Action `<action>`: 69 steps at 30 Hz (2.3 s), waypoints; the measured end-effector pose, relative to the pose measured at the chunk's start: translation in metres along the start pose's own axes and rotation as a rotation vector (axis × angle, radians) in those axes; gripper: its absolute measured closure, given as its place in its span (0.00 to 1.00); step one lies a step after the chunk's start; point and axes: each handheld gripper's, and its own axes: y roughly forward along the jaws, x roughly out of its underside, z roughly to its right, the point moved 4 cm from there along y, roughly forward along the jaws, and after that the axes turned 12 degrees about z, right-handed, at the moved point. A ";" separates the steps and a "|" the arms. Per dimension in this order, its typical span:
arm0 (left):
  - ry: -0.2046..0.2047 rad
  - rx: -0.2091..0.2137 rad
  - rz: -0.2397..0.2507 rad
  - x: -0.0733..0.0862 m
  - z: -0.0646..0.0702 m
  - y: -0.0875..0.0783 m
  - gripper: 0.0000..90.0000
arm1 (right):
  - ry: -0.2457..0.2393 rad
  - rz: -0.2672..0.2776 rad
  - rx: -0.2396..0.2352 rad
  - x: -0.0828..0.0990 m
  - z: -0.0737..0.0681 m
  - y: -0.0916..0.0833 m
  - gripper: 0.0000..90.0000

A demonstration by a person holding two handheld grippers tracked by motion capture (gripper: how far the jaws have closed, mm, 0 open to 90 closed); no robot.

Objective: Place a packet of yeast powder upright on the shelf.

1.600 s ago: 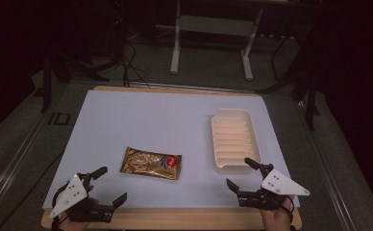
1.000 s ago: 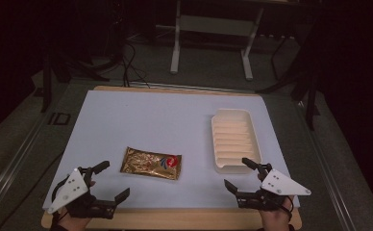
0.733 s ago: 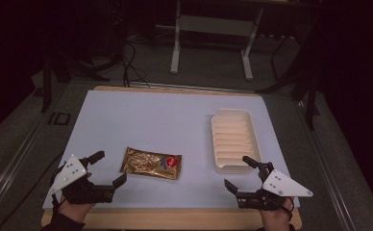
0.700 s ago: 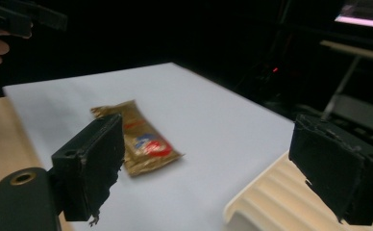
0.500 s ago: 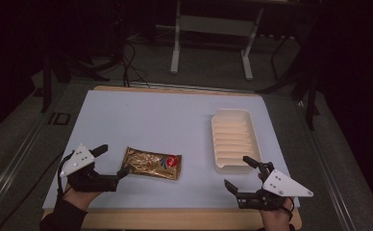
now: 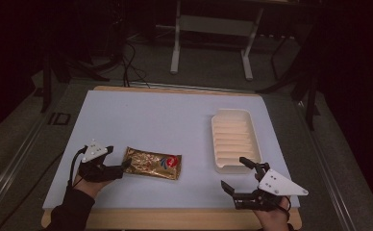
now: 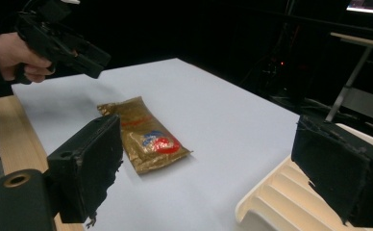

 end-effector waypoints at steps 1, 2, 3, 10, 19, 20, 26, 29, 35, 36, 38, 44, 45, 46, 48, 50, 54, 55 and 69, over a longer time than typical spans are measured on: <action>-0.014 0.007 -0.010 0.002 -0.001 0.003 0.23 | 0.000 0.000 0.003 0.000 0.000 0.000 0.12; -0.026 0.000 -0.025 0.004 -0.003 0.006 0.23 | 0.000 -0.002 -0.002 0.001 0.000 0.000 0.12; -0.029 -0.012 -0.035 0.007 -0.004 0.008 0.22 | 0.002 -0.006 -0.002 0.001 0.000 0.001 0.12; -0.057 -0.022 -0.116 0.021 -0.006 0.025 0.23 | 0.006 -0.011 0.001 0.003 0.001 0.000 0.12; -0.061 -0.036 -0.192 0.035 -0.007 0.033 0.27 | 0.013 -0.022 -0.003 0.005 0.002 0.001 0.13; -0.076 -0.026 -0.194 0.036 -0.008 0.033 0.29 | 0.014 -0.022 0.000 0.005 0.002 0.001 0.13; -0.114 -0.018 -0.225 0.048 -0.010 0.038 0.37 | 0.018 -0.025 0.003 0.006 0.003 0.000 0.13; -0.107 -0.020 -0.229 0.051 -0.009 0.038 0.39 | 0.019 -0.025 0.003 0.006 0.003 0.000 0.13; -0.035 -0.052 -0.224 0.053 -0.003 0.038 0.45 | 0.017 -0.031 0.002 0.007 0.002 0.000 0.14; -0.032 -0.051 -0.221 0.054 -0.002 0.038 0.46 | 0.019 -0.033 0.000 0.007 0.002 0.000 0.14; -0.025 -0.066 -0.214 0.054 -0.001 0.037 0.53 | 0.018 -0.033 0.001 0.007 0.001 0.001 0.14; -0.021 -0.087 -0.210 0.055 0.003 0.036 0.75 | 0.012 -0.040 -0.002 0.008 0.001 0.001 0.14; -0.023 -0.093 -0.210 0.055 0.002 0.036 0.80 | 0.015 -0.041 -0.005 0.008 0.001 0.001 0.15; -0.048 -0.092 -0.208 0.055 0.001 0.036 0.84 | 0.018 -0.041 -0.007 0.008 0.001 0.002 0.15; -0.059 -0.075 -0.208 0.055 0.001 0.036 0.91 | 0.017 -0.041 -0.007 0.008 0.001 0.002 0.15; -0.043 -0.085 -0.214 0.054 0.003 0.036 1.00 | 0.018 -0.042 -0.009 0.008 0.001 0.002 0.15; -0.063 -0.082 -0.214 0.052 0.002 0.036 1.00 | 0.055 -0.048 -0.016 0.008 0.001 0.001 0.18; -0.070 -0.081 -0.208 0.050 0.002 0.035 1.00 | 0.054 -0.047 -0.018 0.007 0.001 0.000 0.18; -0.027 -0.044 -0.124 0.018 0.011 0.021 1.00 | 0.075 -0.034 -0.061 0.004 0.000 -0.004 0.14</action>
